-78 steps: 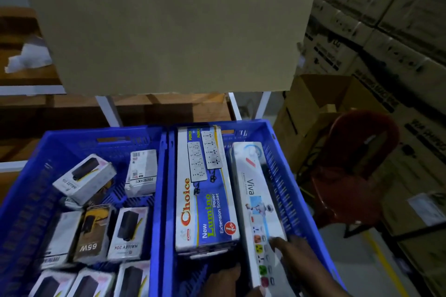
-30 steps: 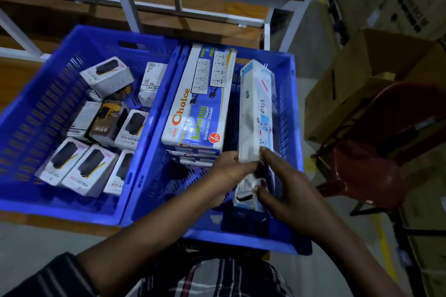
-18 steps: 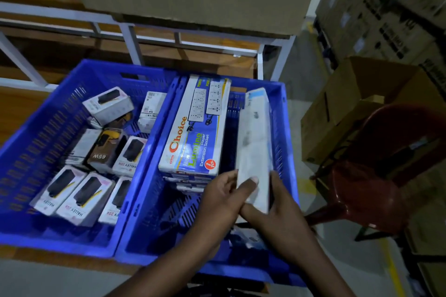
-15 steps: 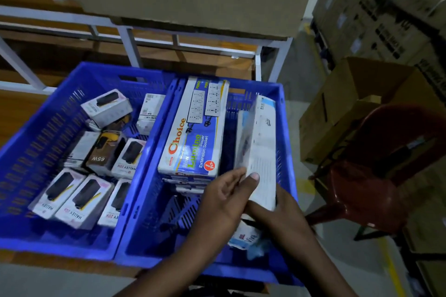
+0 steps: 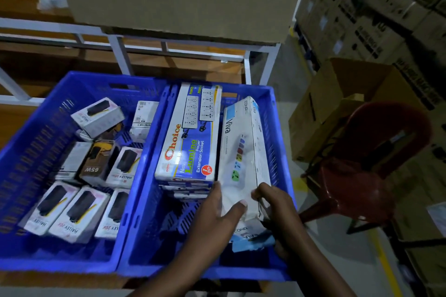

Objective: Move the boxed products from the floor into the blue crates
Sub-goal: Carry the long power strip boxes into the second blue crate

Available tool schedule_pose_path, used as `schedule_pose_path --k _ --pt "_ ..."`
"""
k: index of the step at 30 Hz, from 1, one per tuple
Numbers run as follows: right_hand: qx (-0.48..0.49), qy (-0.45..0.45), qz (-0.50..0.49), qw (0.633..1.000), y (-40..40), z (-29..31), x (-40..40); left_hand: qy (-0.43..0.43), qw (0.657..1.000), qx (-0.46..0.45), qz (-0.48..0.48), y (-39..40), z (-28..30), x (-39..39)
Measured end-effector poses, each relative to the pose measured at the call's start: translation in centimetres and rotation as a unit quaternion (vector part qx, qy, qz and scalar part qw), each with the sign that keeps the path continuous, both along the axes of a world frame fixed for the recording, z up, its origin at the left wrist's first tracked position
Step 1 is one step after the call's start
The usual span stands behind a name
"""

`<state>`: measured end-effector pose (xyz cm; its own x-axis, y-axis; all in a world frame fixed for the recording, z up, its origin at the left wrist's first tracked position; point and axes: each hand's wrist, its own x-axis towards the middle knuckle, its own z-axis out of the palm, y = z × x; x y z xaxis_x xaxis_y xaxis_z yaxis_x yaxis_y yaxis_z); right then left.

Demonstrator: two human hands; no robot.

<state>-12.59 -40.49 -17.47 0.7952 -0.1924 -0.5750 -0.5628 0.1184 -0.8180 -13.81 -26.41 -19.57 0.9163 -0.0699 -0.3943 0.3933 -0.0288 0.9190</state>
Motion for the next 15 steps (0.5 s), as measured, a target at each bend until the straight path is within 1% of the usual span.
schedule_pose_path --k 3,4,5,7,9,10,11,12,13,15 --pt "-0.013 0.009 -0.007 1.000 0.3 0.2 -0.5 0.013 0.999 -0.018 0.025 0.4 -0.4 -0.4" --pt "-0.025 -0.006 -0.008 1.000 0.4 0.2 -0.5 0.010 1.000 -0.014 0.024 0.4 -0.2 -0.4" --pt "-0.061 -0.038 -0.003 0.997 0.5 0.1 -0.6 0.014 0.999 -0.016 0.027 0.5 -0.5 -0.4" --pt "-0.203 -0.100 0.029 0.974 0.5 -0.9 -0.9 0.041 0.999 -0.024 0.019 0.4 -1.0 -0.3" --pt "-0.334 -0.105 0.086 0.933 0.5 -2.5 -1.5 0.042 0.998 -0.031 0.024 0.2 -1.2 -0.2" --pt "-0.381 -0.112 0.109 0.911 0.5 -3.4 -1.9 0.050 0.997 -0.044 0.030 -0.1 -1.1 -0.2" --pt "-0.413 -0.125 0.128 0.893 0.7 -4.2 -2.2 0.057 0.996 -0.058 0.026 -0.3 -1.0 -0.2" --pt "-0.427 -0.132 0.139 0.884 0.8 -4.6 -2.4 0.051 0.997 -0.062 0.008 -0.5 -1.0 -0.2" --pt "-0.429 -0.132 0.145 0.882 0.8 -4.9 -2.6 0.037 0.997 -0.064 -0.014 -0.9 -1.1 -0.2" --pt "-0.433 -0.121 0.159 0.879 0.8 -5.1 -2.6 0.052 0.997 -0.039 -0.050 -1.3 -0.8 0.3"
